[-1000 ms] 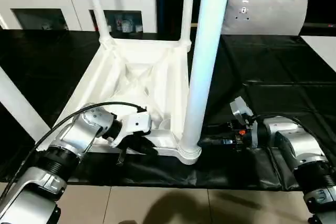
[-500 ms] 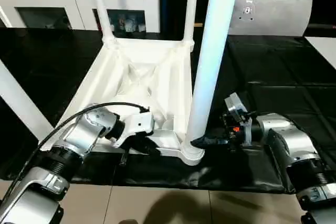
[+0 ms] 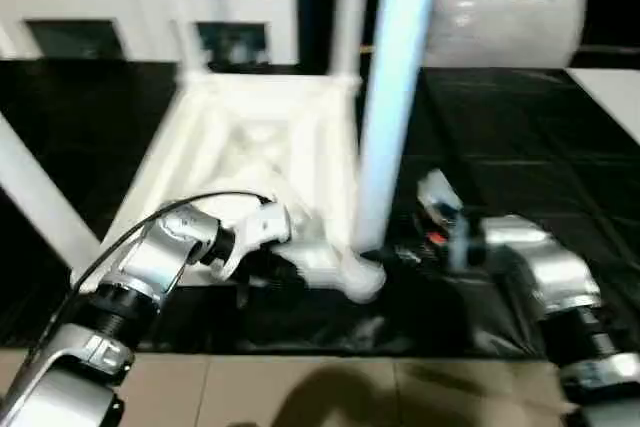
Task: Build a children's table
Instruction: Rotate leg to tighten
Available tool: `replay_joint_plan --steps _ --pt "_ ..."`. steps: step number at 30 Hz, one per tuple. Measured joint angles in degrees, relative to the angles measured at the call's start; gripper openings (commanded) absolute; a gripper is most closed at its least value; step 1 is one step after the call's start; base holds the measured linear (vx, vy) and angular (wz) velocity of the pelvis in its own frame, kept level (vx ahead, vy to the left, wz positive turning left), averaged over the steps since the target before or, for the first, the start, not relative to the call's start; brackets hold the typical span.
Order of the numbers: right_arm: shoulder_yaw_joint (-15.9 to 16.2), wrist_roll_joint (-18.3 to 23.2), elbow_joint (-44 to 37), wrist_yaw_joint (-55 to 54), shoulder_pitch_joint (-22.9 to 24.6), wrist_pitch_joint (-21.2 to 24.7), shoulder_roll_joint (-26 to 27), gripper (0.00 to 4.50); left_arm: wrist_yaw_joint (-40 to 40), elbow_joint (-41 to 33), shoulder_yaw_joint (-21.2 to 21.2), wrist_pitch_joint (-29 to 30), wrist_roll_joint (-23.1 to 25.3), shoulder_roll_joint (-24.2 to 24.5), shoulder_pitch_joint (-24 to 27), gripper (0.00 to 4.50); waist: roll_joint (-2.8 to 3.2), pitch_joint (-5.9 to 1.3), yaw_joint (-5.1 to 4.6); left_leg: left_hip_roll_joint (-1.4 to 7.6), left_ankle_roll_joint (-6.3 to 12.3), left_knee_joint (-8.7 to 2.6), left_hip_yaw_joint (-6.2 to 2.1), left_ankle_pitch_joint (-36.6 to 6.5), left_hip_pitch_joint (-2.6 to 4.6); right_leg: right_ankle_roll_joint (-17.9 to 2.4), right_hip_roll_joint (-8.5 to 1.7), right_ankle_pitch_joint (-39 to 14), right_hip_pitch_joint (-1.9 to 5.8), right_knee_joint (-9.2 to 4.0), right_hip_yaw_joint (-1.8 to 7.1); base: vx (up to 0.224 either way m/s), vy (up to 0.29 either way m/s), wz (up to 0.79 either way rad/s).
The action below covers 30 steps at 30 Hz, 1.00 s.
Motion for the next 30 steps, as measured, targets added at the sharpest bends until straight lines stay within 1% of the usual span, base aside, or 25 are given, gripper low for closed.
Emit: replay_joint_plan --steps 2,3,4,5,7,8,9,10,11,13,14,15,16,19,22,23,25,26,28,30 --pt "-1.6 -0.6 0.2 -5.7 -0.2 1.0 1.3 1.94 2.9 -0.2 0.5 2.0 0.0 -1.9 0.0 0.0 -0.05 0.02 -1.53 0.0 0.0 0.01 -0.06 0.0 0.06 0.0 -0.01 0.0 0.12 -0.31 -0.13 0.0 0.0 0.0" --pt "-2.1 -1.1 0.4 -8.0 -0.4 1.4 2.1 1.93 4.2 -0.2 1.0 3.1 0.0 -2.7 0.1 0.0 -0.07 0.03 -2.02 -0.01 0.0 0.02 -0.06 0.0 0.06 0.0 -0.01 0.0 0.15 -0.37 -0.12 0.0 0.0 0.0" --pt "-3.0 -1.6 0.8 -11.5 -0.9 2.0 3.7 1.93 6.7 -0.2 1.9 4.6 0.0 -3.9 0.1 0.0 -0.06 0.03 -2.44 -0.02 0.0 0.05 -0.08 0.0 0.07 0.0 -0.01 0.0 0.15 -0.38 -0.14 0.0 0.0 0.0" --pt "-4.4 -2.3 1.3 -17.2 -1.5 2.8 6.1 1.93 10.7 -0.1 3.2 6.6 0.5 -5.8 0.0 0.0 -0.06 0.03 -2.88 -0.02 0.0 0.1 -0.08 0.0 0.06 0.0 -0.01 0.0 0.13 -0.41 -0.22 0.0 0.0 0.0" --pt "-6.2 -3.5 2.0 -25.3 -2.5 3.4 9.5 1.93 16.1 -0.1 4.6 9.2 1.5 -8.8 -0.4 0.0 -0.03 0.03 -3.55 0.01 0.0 0.22 -0.24 0.0 0.04 0.0 -0.08 0.0 0.17 -0.71 -0.9 0.0 0.0 0.0" --pt "-6.3 -3.6 2.0 -27.1 -2.7 3.3 9.9 1.93 17.2 -0.2 4.8 9.8 1.5 -9.5 -0.5 0.0 -0.02 0.02 -3.8 0.01 0.0 0.19 -0.35 0.0 0.0 0.0 -0.04 0.0 0.19 -0.97 -1.1 0.0 0.0 0.0" --pt "-6.7 -3.6 2.1 -28.4 -2.7 3.1 10.2 2.49 18.2 -0.2 5.0 10.3 1.5 -10.4 -0.5 0.0 0.0 0.01 -3.98 0.02 0.01 0.07 -0.56 0.0 -0.13 0.0 -0.04 0.0 0.29 -1.25 -1.24 0.0 0.0 0.0" --pt "-6.9 -3.6 2.2 -28.7 -2.6 2.8 10.3 2.63 18.8 -0.2 5.1 10.5 1.5 -10.9 -0.6 0.0 0.03 -0.02 -4.14 0.03 0.03 0.06 -0.63 0.0 -0.32 0.0 -0.05 0.0 0.31 -1.26 -1.19 0.0 0.0 0.0" --pt "-7.2 -3.6 2.4 -29.2 -2.5 1.6 10.7 2.65 19.9 -0.2 5.1 10.9 1.5 -11.5 -0.8 0.0 0.1 -0.04 -4.17 0.01 0.09 0.05 -0.61 -0.1 -0.36 0.1 -0.09 0.0 0.29 -1.26 -1.09 0.0 0.0 0.0" --pt "-7.5 -3.6 2.5 -29.7 -2.2 0.2 11.1 2.73 20.7 -0.2 5.2 11.1 1.5 -11.9 -1.1 0.0 0.15 -0.02 -4.07 0.0 0.12 0.03 -0.57 -0.1 -0.49 0.1 -0.1 0.0 0.21 -1.26 -1.04 0.0 0.0 0.0" --pt "-7.8 -3.4 2.5 -29.1 -1.6 -1.5 11.0 2.97 20.8 -0.2 5.0 11.0 1.5 -12.1 -1.4 0.0 0.16 -0.02 -3.84 -0.02 0.15 0.01 -0.55 -0.1 -0.75 0.1 -0.1 0.1 0.09 -1.23 -1.01 0.0 0.0 0.0" --pt "-7.9 -3.4 2.5 -28.9 -1.4 -1.9 10.9 2.97 20.8 -0.2 4.9 11.0 1.5 -12.1 -1.5 0.0 0.16 -0.02 -3.77 -0.02 0.16 0.01 -0.56 -0.1 -0.82 0.1 -0.1 0.1 0.04 -1.2 -0.99 0.0 0.0 0.0" --pt "-8.1 -3.2 2.4 -27.8 -1.1 -2.7 10.6 3.12 20.6 -0.2 4.6 10.6 1.5 -12.0 -1.6 0.0 0.17 -0.02 -3.49 -0.03 0.19 0.01 -0.57 -0.1 -0.88 0.0 -0.1 0.3 -0.02 -1.15 -0.95 0.0 0.0 0.0" --pt "-7.9 -2.1 1.7 -21.2 0.5 -4.4 6.8 3.38 18.6 -0.2 3.1 7.7 1.5 -10.9 -1.6 0.0 0.19 -0.02 -2.21 -0.02 0.26 -0.18 -0.52 -0.1 -0.87 -0.1 -0.06 0.7 -0.11 -1.09 -0.95 0.0 0.0 0.0" --pt "-7.2 -1.6 1.2 -15.7 0.8 -4.6 3.6 3.65 16.7 -0.1 2.1 4.5 1.7 -9.5 -1.4 0.0 0.23 0.0 -1.28 0.05 0.51 -0.41 -0.52 0.0 -0.9 -0.1 0.05 0.7 -0.27 -1.0 -0.96 0.0 0.0 0.0" --pt "-7.0 -1.1 0.5 -12.9 1.3 -4.7 1.5 3.73 15.4 0.1 1.6 2.7 2.0 -8.7 -1.4 0.0 0.25 0.02 -0.79 0.05 0.53 -0.41 -0.52 0.0 -0.94 -0.1 0.05 0.7 -0.32 -0.98 -0.95 0.0 0.0 0.0" --pt "-6.3 -0.6 -0.5 -8.0 1.8 -4.7 -1.4 3.73 13.1 0.3 1.0 0.2 2.0 -7.4 -1.1 0.0 0.25 0.02 -0.17 0.04 0.53 -0.4 -0.5 0.0 -0.94 -0.1 0.03 0.7 -0.31 -0.98 -0.91 0.0 0.0 0.0" --pt "-5.5 0.2 -0.7 -4.3 1.9 -5.2 -3.3 3.73 11.0 0.5 0.3 -1.8 2.0 -5.9 -1.1 0.0 0.25 0.02 0.18 0.03 0.53 -0.36 -0.47 0.0 -0.95 -0.1 0.01 0.7 -0.31 -0.98 -0.89 0.0 0.0 0.0" --pt "-4.8 0.6 -1.7 0.2 2.4 -5.8 -5.9 3.73 7.6 0.6 -0.5 -4.1 1.9 -3.7 -1.0 0.0 0.25 0.02 0.79 0.02 0.52 -0.34 -0.41 0.0 -0.92 -0.1 0.0 0.7 -0.29 -0.98 -0.83 0.0 0.0 0.0" --pt "-4.0 0.8 -2.2 3.6 2.4 -6.5 -7.1 3.73 4.8 0.7 -1.1 -5.9 1.9 -2.2 -0.9 0.0 0.25 0.02 1.14 0.02 0.47 -0.28 -0.41 0.0 -0.89 -0.1 -0.01 0.7 -0.26 -0.98 -0.81 0.0 0.0 0.0"
